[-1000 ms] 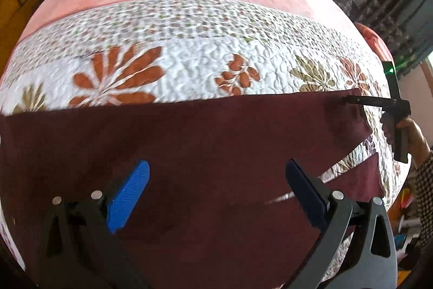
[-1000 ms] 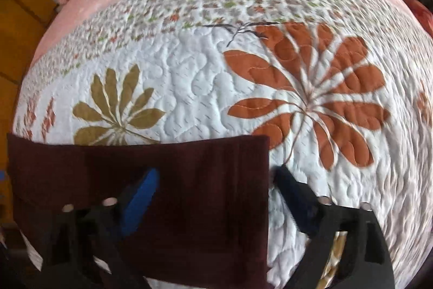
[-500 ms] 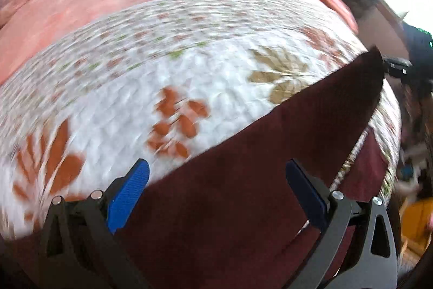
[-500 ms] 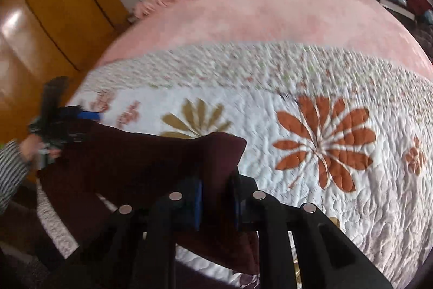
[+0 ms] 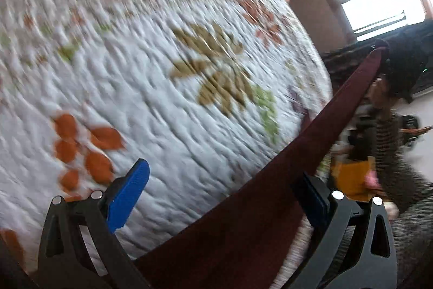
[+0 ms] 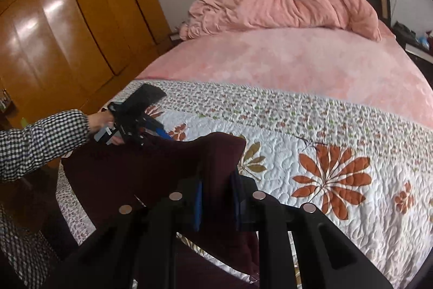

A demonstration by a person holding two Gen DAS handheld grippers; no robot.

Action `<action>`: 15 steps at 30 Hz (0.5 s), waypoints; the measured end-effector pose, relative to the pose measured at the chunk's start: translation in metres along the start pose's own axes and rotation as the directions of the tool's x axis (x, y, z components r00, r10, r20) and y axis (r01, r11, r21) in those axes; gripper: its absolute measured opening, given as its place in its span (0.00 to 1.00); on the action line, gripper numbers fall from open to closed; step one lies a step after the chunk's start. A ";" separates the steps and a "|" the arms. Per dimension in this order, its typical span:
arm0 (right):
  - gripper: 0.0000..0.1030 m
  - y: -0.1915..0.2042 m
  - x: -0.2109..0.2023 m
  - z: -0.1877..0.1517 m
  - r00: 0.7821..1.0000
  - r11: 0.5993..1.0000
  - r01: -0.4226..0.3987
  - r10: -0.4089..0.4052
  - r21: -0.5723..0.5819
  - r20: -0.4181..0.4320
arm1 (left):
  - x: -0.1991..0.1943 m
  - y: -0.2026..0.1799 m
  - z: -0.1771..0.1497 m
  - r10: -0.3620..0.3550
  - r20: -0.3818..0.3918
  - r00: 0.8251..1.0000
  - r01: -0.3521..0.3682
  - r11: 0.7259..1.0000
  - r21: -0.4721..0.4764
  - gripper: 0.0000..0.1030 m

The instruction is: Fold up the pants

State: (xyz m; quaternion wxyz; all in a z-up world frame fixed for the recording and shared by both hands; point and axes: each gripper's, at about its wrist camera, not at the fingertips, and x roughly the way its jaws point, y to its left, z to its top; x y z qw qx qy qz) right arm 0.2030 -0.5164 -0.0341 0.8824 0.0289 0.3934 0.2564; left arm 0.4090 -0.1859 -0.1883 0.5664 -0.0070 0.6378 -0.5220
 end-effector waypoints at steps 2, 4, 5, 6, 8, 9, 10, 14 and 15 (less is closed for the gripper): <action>0.17 0.001 -0.004 0.000 1.000 1.000 0.007 -0.007 -0.003 0.003 | 0.001 0.003 -0.008 -0.037 -0.027 0.999 0.036 0.999 -0.039 0.96; 0.17 -0.001 -0.003 -0.001 1.000 1.000 0.023 -0.023 0.010 0.002 | -0.002 0.005 -0.020 -0.032 -0.024 0.999 0.030 0.998 -0.061 0.73; 0.17 -0.003 -0.002 -0.002 1.000 0.999 0.025 -0.025 0.023 0.005 | -0.002 0.004 -0.024 -0.039 -0.026 0.999 0.037 0.997 -0.067 0.47; 0.17 -0.005 0.000 -0.004 1.000 0.999 0.029 -0.030 0.033 0.004 | -0.006 0.003 -0.032 -0.028 -0.023 0.999 0.026 0.996 -0.082 0.34; 0.17 -0.007 0.007 -0.009 0.998 0.997 0.056 -0.056 0.053 -0.005 | -0.013 -0.005 -0.040 0.028 0.004 1.000 -0.028 0.998 -0.065 0.23; 0.17 -0.008 0.010 -0.012 0.997 0.995 0.072 -0.071 0.067 -0.011 | -0.020 -0.017 -0.047 0.088 0.037 0.995 -0.087 0.996 -0.029 0.17; 0.17 -0.011 0.015 -0.017 0.995 0.992 0.096 -0.094 0.088 -0.019 | -0.028 -0.029 -0.053 0.138 0.074 0.988 -0.137 0.990 -0.016 0.16; 0.17 -0.017 0.020 -0.041 0.993 0.980 0.116 -0.114 0.163 -0.023 | -0.051 -0.088 -0.087 0.364 0.223 0.904 -0.370 0.929 -0.016 0.14; 0.17 -0.015 0.021 -0.049 0.993 0.979 0.122 -0.119 0.164 -0.025 | -0.049 -0.107 -0.099 0.425 0.238 0.873 -0.435 0.900 -0.010 0.14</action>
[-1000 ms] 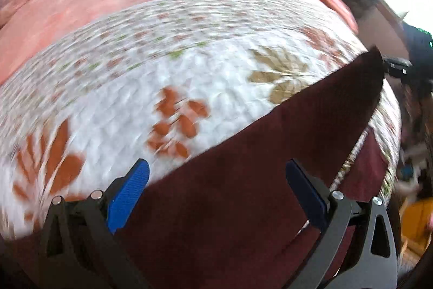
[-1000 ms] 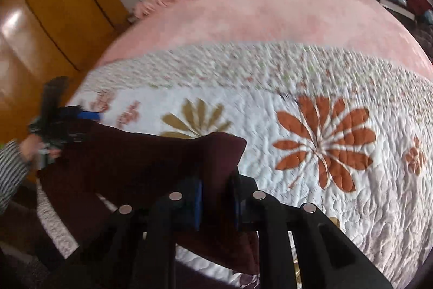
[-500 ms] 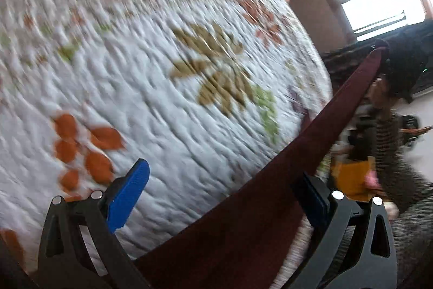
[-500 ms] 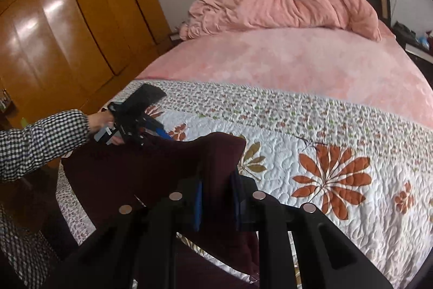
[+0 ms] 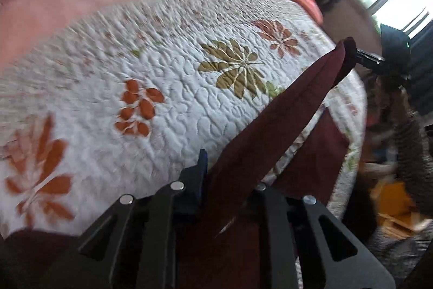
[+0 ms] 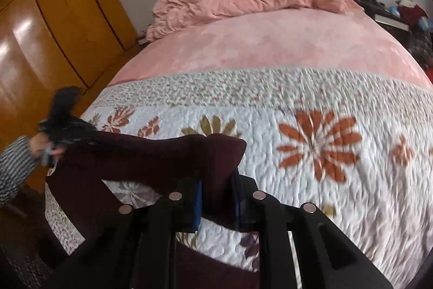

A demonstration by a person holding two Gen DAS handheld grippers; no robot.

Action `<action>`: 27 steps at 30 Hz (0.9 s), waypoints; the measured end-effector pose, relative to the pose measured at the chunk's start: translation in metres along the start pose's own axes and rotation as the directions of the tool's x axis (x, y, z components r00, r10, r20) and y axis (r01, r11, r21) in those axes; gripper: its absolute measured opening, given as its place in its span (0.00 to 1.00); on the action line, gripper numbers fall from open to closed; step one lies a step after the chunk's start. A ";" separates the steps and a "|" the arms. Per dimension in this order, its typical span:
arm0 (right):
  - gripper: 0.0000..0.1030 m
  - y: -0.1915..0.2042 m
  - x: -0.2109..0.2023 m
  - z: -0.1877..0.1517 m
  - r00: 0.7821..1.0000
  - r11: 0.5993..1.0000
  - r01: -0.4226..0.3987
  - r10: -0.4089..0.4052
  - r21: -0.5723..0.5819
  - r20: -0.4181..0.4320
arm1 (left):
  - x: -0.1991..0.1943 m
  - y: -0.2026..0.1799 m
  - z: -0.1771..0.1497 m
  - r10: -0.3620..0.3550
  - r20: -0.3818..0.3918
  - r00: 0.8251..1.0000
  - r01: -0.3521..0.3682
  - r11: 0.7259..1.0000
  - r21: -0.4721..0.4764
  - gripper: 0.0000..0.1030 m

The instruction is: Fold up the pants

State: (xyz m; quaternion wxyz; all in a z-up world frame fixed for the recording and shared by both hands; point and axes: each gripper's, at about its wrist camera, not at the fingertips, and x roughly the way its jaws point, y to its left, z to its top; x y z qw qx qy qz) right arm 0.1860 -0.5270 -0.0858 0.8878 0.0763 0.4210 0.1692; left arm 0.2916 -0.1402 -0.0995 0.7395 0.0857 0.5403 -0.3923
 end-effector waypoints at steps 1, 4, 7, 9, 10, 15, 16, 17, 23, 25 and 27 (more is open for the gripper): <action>0.17 0.002 0.001 -0.012 1.000 1.000 0.005 -0.005 0.001 -0.005 | -0.006 -0.015 -0.010 0.051 0.007 0.999 -0.052 0.999 0.018 0.14; 0.17 0.007 0.002 -0.042 0.999 1.000 0.017 -0.017 0.002 -0.030 | -0.012 -0.052 -0.045 0.175 0.004 0.985 -0.175 0.984 0.044 0.14; 0.17 0.012 0.005 -0.074 0.996 0.999 0.033 -0.032 0.009 -0.078 | -0.004 -0.076 -0.082 0.270 0.006 0.963 -0.269 0.957 0.108 0.14; 0.17 0.014 0.005 -0.093 0.994 0.999 0.036 -0.034 0.017 -0.102 | 0.001 -0.084 -0.102 0.318 0.006 0.948 -0.316 0.938 0.142 0.14; 0.17 0.015 0.004 -0.101 0.994 0.999 0.035 -0.033 0.022 -0.109 | 0.004 -0.088 -0.110 0.329 0.001 0.944 -0.326 0.934 0.147 0.14; 0.20 0.021 -0.020 -0.107 0.998 0.998 0.055 -0.055 0.000 -0.042 | -0.001 -0.102 -0.124 0.314 0.048 0.948 -0.317 0.947 0.057 0.14; 0.22 0.022 -0.023 -0.109 0.997 0.998 0.063 -0.063 -0.007 -0.041 | 0.001 -0.109 -0.127 0.315 0.044 0.948 -0.318 0.946 0.066 0.14; 0.24 0.022 -0.024 -0.113 0.996 0.997 0.071 -0.071 -0.010 -0.052 | 0.004 -0.117 -0.131 0.316 0.034 0.948 -0.318 0.945 0.078 0.14; 0.58 0.014 -0.029 -0.170 0.980 0.994 0.087 -0.072 0.072 -0.185 | 0.047 -0.133 -0.167 0.366 -0.039 0.930 -0.360 0.926 0.111 0.15; 0.68 0.010 -0.039 -0.188 0.979 0.985 0.068 -0.035 0.159 -0.201 | 0.053 -0.134 -0.174 0.375 -0.030 0.927 -0.370 0.923 0.108 0.18; 0.76 0.006 -0.047 -0.199 0.982 0.973 0.040 0.004 0.228 -0.189 | 0.060 -0.138 -0.178 0.394 -0.032 0.919 -0.386 0.912 0.137 0.22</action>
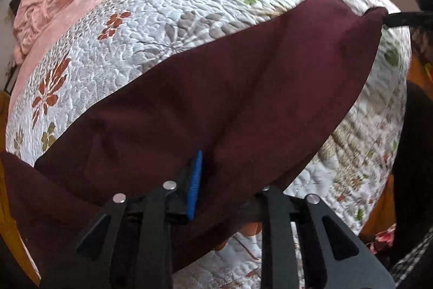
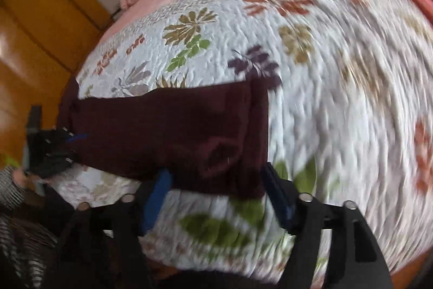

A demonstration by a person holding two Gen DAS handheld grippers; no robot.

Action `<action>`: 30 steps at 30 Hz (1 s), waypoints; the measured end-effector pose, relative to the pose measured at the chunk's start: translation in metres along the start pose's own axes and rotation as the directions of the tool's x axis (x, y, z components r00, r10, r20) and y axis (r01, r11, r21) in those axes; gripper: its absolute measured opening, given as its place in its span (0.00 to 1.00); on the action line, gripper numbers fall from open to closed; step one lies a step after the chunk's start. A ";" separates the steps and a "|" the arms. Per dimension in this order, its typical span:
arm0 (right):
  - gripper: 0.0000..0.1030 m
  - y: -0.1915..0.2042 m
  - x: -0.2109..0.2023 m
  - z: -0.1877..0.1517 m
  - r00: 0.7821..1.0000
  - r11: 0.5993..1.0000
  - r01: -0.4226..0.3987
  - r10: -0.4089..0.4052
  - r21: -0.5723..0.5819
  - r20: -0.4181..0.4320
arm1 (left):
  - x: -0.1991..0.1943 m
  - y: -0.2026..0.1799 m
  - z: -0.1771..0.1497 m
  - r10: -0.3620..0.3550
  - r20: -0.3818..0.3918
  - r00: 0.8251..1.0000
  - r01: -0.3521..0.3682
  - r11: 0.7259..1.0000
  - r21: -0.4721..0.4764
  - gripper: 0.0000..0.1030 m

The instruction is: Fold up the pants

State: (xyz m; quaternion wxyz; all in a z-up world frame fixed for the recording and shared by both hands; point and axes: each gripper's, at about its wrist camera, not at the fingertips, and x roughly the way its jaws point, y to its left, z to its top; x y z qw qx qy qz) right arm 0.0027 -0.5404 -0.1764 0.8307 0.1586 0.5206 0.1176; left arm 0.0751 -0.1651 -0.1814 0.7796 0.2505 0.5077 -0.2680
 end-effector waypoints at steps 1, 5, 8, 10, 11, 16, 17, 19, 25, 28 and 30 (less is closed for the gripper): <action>0.77 -0.005 -0.004 -0.005 0.999 0.998 -0.045 0.045 0.050 0.013 | 0.002 -0.002 0.000 0.007 -0.001 1.000 -0.007 1.000 0.004 0.23; 0.82 -0.019 -0.018 -0.003 0.978 0.963 -0.204 0.191 0.178 0.085 | 0.006 -0.002 0.002 0.004 -0.003 1.000 -0.004 1.000 -0.019 0.27; 0.82 -0.013 -0.009 0.006 0.988 0.972 -0.155 0.149 0.176 0.052 | 0.008 -0.003 0.003 0.005 -0.002 1.000 -0.005 0.999 -0.037 0.29; 0.66 -0.006 0.005 0.012 0.996 0.987 -0.084 0.087 0.139 -0.013 | 0.009 -0.004 0.003 0.010 -0.002 1.000 -0.010 0.999 -0.042 0.30; 0.58 -0.002 0.016 0.013 0.996 0.990 -0.075 0.080 0.122 -0.041 | 0.009 -0.004 0.004 0.012 -0.003 1.000 -0.012 0.999 -0.044 0.30; 0.10 0.012 0.028 0.020 0.995 0.997 0.067 -0.063 0.046 -0.081 | 0.007 -0.003 0.003 0.008 0.004 1.000 -0.007 0.997 -0.070 0.30; 0.07 0.013 0.023 0.022 0.996 0.997 0.064 -0.061 0.042 -0.061 | 0.005 -0.003 0.004 0.005 0.011 1.000 -0.004 0.997 -0.083 0.31; 0.06 0.017 0.010 0.024 0.996 0.996 0.088 -0.088 0.012 -0.005 | -0.003 -0.002 0.005 -0.005 0.039 0.999 0.009 0.994 -0.109 0.31; 0.06 0.014 0.023 0.030 0.979 0.979 0.202 -0.202 -0.039 -0.021 | 0.005 -0.011 0.004 -0.011 0.056 0.998 0.018 0.990 -0.138 0.40; 0.07 0.011 0.038 0.023 0.974 0.975 0.220 -0.221 -0.032 -0.056 | 0.011 -0.016 0.000 0.008 0.074 0.997 0.002 0.991 -0.136 0.45; 0.10 0.014 0.036 0.022 0.971 0.973 0.231 -0.231 -0.015 -0.061 | 0.004 -0.014 0.000 -0.042 0.075 0.996 0.053 0.986 -0.156 0.61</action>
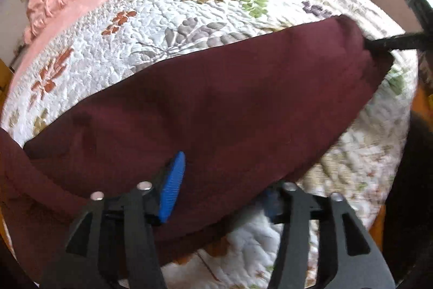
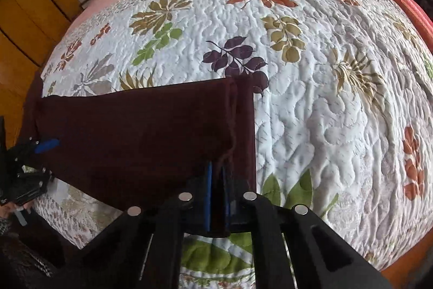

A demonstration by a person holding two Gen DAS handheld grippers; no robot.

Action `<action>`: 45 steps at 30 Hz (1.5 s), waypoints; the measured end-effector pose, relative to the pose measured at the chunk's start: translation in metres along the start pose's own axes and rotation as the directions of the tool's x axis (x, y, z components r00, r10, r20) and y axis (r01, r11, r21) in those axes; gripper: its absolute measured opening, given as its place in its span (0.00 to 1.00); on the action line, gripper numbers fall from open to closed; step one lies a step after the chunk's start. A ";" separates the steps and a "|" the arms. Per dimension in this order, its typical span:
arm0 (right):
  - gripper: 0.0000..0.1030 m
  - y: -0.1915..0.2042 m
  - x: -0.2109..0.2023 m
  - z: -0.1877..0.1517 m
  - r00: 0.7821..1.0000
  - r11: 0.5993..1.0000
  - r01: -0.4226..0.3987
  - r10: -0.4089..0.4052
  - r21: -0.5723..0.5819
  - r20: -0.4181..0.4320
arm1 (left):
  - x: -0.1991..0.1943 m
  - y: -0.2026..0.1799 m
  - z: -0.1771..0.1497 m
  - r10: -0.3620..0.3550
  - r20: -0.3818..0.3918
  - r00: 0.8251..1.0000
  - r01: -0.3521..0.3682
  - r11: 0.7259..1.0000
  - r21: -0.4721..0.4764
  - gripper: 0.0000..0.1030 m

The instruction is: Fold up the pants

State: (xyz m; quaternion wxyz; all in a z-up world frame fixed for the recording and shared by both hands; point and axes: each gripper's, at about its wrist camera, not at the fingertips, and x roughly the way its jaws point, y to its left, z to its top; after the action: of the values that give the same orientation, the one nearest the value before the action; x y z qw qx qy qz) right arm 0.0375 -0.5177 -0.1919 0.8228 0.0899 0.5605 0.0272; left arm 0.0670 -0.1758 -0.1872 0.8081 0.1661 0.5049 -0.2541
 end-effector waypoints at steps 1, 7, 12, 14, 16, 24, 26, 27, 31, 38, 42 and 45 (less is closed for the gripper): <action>0.13 0.002 -0.005 0.001 1.000 1.000 0.011 -0.011 0.010 -0.008 | -0.004 0.001 0.000 -0.027 -0.004 1.000 0.027 1.000 -0.009 0.66; 0.33 0.051 -0.047 0.014 0.992 0.995 0.074 -0.066 -0.070 0.105 | -0.061 0.034 -0.022 -0.181 0.057 0.982 0.188 0.968 -0.169 0.82; 0.33 0.155 -0.044 0.036 0.978 0.957 -0.159 0.186 -0.243 0.092 | -0.087 0.115 -0.066 -0.044 0.062 0.997 0.065 0.918 -0.390 0.83; 0.41 0.214 -0.027 0.046 0.949 0.901 -0.295 0.315 -0.318 0.012 | -0.093 0.144 -0.086 0.009 0.045 0.999 0.013 0.886 -0.464 0.83; 0.42 0.276 -0.005 0.051 0.914 0.832 -0.396 0.397 -0.388 -0.080 | -0.101 0.180 -0.108 0.041 0.031 0.999 -0.017 0.831 -0.556 0.83; 0.62 0.427 0.070 0.035 0.917 0.684 -0.399 0.289 -0.611 -0.275 | -0.129 0.262 -0.150 0.077 0.029 0.997 -0.032 0.691 -0.722 0.83; 0.62 0.431 0.080 0.030 0.939 0.695 -0.342 0.230 -0.633 -0.256 | -0.131 0.267 -0.150 0.077 0.032 0.997 -0.031 0.695 -0.718 0.83; 0.61 0.429 0.082 0.029 0.941 0.700 -0.337 0.227 -0.629 -0.252 | -0.130 0.270 -0.148 0.071 0.033 0.997 -0.026 0.697 -0.717 0.83; 0.57 0.413 0.079 0.037 0.929 0.729 -0.368 0.265 -0.577 -0.257 | -0.126 0.279 -0.137 0.058 0.037 0.998 -0.016 0.707 -0.707 0.83; 0.12 0.400 0.082 0.042 0.894 0.748 -0.444 0.334 -0.493 -0.298 | -0.126 0.302 -0.120 0.053 0.017 0.998 -0.026 0.713 -0.701 0.83; 0.63 0.386 0.069 0.048 0.892 0.764 -0.452 0.381 -0.461 -0.243 | -0.131 0.313 -0.110 0.068 0.026 0.997 -0.030 0.710 -0.704 0.84; 0.69 0.386 0.075 0.051 0.915 0.780 -0.404 0.336 -0.478 -0.224 | -0.130 0.317 -0.107 0.069 0.022 0.997 -0.033 0.709 -0.704 0.84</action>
State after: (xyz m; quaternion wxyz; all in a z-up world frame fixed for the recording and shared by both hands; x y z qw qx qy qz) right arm 0.1342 -0.1336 -0.1742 0.7577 -0.0269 0.5546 0.3428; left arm 0.1246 0.1708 -0.1129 0.8289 -0.1457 0.5396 -0.0245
